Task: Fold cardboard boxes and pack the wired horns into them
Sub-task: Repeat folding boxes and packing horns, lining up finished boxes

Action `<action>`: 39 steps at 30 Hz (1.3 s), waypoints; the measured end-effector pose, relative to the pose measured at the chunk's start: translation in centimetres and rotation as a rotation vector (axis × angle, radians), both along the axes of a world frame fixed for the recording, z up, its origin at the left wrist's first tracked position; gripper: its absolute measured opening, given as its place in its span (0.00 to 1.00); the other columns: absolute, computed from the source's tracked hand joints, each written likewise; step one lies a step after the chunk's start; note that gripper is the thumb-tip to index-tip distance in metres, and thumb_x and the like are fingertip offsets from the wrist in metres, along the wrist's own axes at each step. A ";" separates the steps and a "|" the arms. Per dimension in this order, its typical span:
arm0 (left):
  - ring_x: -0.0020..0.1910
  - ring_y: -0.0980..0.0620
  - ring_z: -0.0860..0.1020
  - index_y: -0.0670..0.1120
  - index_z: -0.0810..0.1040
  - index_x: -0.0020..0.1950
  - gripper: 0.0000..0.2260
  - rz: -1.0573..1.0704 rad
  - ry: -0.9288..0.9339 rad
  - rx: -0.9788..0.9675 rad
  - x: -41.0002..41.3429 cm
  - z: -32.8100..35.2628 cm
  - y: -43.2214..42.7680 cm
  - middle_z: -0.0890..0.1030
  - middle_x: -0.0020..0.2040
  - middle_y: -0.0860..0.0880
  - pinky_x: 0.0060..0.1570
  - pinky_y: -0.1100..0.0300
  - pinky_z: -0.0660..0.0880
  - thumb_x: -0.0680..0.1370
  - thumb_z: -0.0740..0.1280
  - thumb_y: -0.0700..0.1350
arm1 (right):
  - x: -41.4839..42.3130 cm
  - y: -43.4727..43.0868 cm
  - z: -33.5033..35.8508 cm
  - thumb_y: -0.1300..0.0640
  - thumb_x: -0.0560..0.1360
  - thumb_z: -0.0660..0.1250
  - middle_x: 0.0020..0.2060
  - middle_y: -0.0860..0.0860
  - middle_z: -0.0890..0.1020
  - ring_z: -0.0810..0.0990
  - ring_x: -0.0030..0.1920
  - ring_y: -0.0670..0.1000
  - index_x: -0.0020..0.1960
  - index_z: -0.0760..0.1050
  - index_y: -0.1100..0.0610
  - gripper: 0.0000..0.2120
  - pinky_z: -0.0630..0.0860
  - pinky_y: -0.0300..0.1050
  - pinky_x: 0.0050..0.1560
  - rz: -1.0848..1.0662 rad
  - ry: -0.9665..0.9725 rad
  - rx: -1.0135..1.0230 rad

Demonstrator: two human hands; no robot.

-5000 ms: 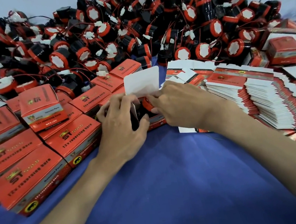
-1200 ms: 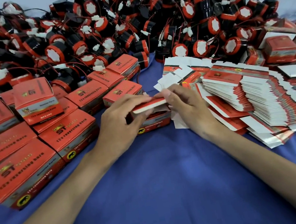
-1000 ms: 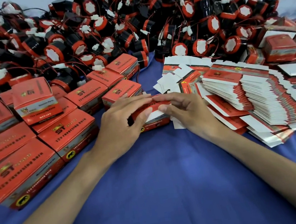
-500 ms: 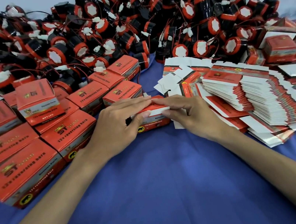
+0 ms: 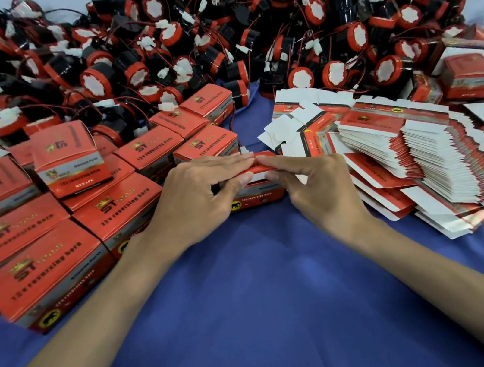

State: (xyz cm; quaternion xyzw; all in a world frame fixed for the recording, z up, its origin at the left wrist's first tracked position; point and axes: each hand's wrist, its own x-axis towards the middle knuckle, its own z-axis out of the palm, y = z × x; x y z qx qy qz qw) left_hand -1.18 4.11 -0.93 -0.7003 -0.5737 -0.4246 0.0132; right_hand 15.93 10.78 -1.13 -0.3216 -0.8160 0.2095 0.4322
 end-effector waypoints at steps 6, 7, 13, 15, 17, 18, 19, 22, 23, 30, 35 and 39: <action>0.59 0.62 0.75 0.45 0.82 0.59 0.14 0.018 -0.003 -0.024 0.1 0.2 0.1 0.82 0.57 0.52 0.63 0.61 0.73 0.75 0.67 0.47 | 0.8 0.8 0.0 0.58 0.71 0.72 0.58 0.63 0.79 0.84 0.47 0.63 0.53 0.83 0.57 0.11 0.81 0.59 0.48 -0.098 -0.155 0.219; 0.60 0.60 0.76 0.45 0.82 0.59 0.14 0.015 0.016 -0.020 0.1 0.2 0.0 0.82 0.57 0.51 0.63 0.59 0.73 0.76 0.67 0.47 | 0.8 0.9 0.0 0.59 0.71 0.72 0.58 0.63 0.79 0.84 0.47 0.63 0.53 0.83 0.58 0.11 0.81 0.59 0.49 -0.077 -0.153 0.225; 0.65 0.54 0.75 0.41 0.79 0.63 0.14 -0.034 0.123 0.039 -0.2 -0.8 -0.4 0.78 0.62 0.51 0.67 0.58 0.71 0.78 0.66 0.43 | 1.1 0.6 -0.5 0.62 0.73 0.70 0.56 0.58 0.82 0.83 0.53 0.57 0.56 0.82 0.63 0.12 0.82 0.57 0.49 0.058 -0.147 0.300; 0.66 0.56 0.73 0.41 0.78 0.65 0.15 -0.048 0.150 0.042 -0.3 -0.9 -0.5 0.76 0.64 0.52 0.69 0.60 0.68 0.79 0.65 0.42 | 1.1 0.5 -0.4 0.62 0.74 0.69 0.55 0.57 0.82 0.84 0.52 0.55 0.55 0.82 0.63 0.12 0.82 0.56 0.49 0.061 -0.144 0.299; 0.65 0.57 0.72 0.41 0.78 0.65 0.15 -0.049 0.177 0.039 -0.2 -0.8 -0.4 0.75 0.63 0.53 0.68 0.62 0.68 0.78 0.66 0.42 | 1.1 0.5 -0.3 0.61 0.74 0.70 0.55 0.56 0.82 0.84 0.52 0.55 0.55 0.82 0.63 0.11 0.82 0.55 0.49 0.060 -0.142 0.284; 0.64 0.58 0.73 0.41 0.78 0.64 0.15 -0.037 0.163 0.032 -0.2 -0.7 -0.4 0.75 0.62 0.54 0.67 0.62 0.69 0.78 0.66 0.42 | 1.1 0.6 -0.2 0.61 0.74 0.70 0.55 0.56 0.82 0.84 0.52 0.55 0.55 0.82 0.63 0.11 0.82 0.55 0.49 0.058 -0.144 0.270; 0.63 0.60 0.74 0.43 0.80 0.63 0.15 -0.019 0.120 0.014 -0.3 -0.5 -0.3 0.75 0.61 0.56 0.66 0.63 0.70 0.77 0.66 0.43 | 1.1 0.6 -0.1 0.61 0.74 0.70 0.55 0.56 0.82 0.84 0.53 0.54 0.56 0.82 0.63 0.11 0.82 0.54 0.50 0.056 -0.147 0.255; 0.58 0.65 0.76 0.48 0.83 0.58 0.11 0.009 -0.056 -0.063 -0.5 0.2 0.0 0.80 0.56 0.56 0.56 0.71 0.73 0.76 0.69 0.46 | 1.1 0.8 -0.1 0.60 0.74 0.69 0.55 0.55 0.83 0.83 0.53 0.53 0.55 0.82 0.62 0.11 0.81 0.53 0.50 0.048 -0.147 0.226; 0.56 0.64 0.77 0.48 0.83 0.58 0.11 0.008 -0.065 -0.064 -0.5 0.3 0.0 0.81 0.55 0.55 0.51 0.74 0.73 0.76 0.70 0.45 | 1.1 0.8 -0.1 0.59 0.74 0.70 0.54 0.55 0.83 0.83 0.53 0.53 0.55 0.82 0.62 0.11 0.81 0.53 0.50 0.050 -0.146 0.224; 0.63 0.55 0.77 0.41 0.80 0.61 0.14 -0.059 0.128 0.030 -0.7 -0.5 -0.7 0.79 0.60 0.52 0.63 0.55 0.75 0.77 0.67 0.42 | 1.2 0.6 0.0 0.59 0.74 0.69 0.54 0.54 0.83 0.85 0.49 0.54 0.54 0.83 0.62 0.11 0.82 0.55 0.42 0.040 -0.166 0.331; 0.63 0.53 0.76 0.40 0.79 0.62 0.14 -0.053 0.194 0.090 -0.5 -0.7 -0.7 0.79 0.61 0.50 0.63 0.53 0.75 0.78 0.67 0.42 | 1.2 0.9 -0.1 0.59 0.74 0.70 0.52 0.55 0.84 0.84 0.49 0.56 0.53 0.83 0.64 0.11 0.82 0.54 0.44 0.043 -0.234 0.495; 0.65 0.49 0.76 0.38 0.77 0.65 0.15 -0.010 0.337 0.119 0.0 -1.4 -0.9 0.78 0.65 0.45 0.65 0.52 0.73 0.81 0.62 0.42 | 1.1 1.0 -0.7 0.61 0.74 0.70 0.58 0.59 0.81 0.81 0.58 0.58 0.59 0.79 0.67 0.15 0.79 0.55 0.57 0.141 -0.246 0.476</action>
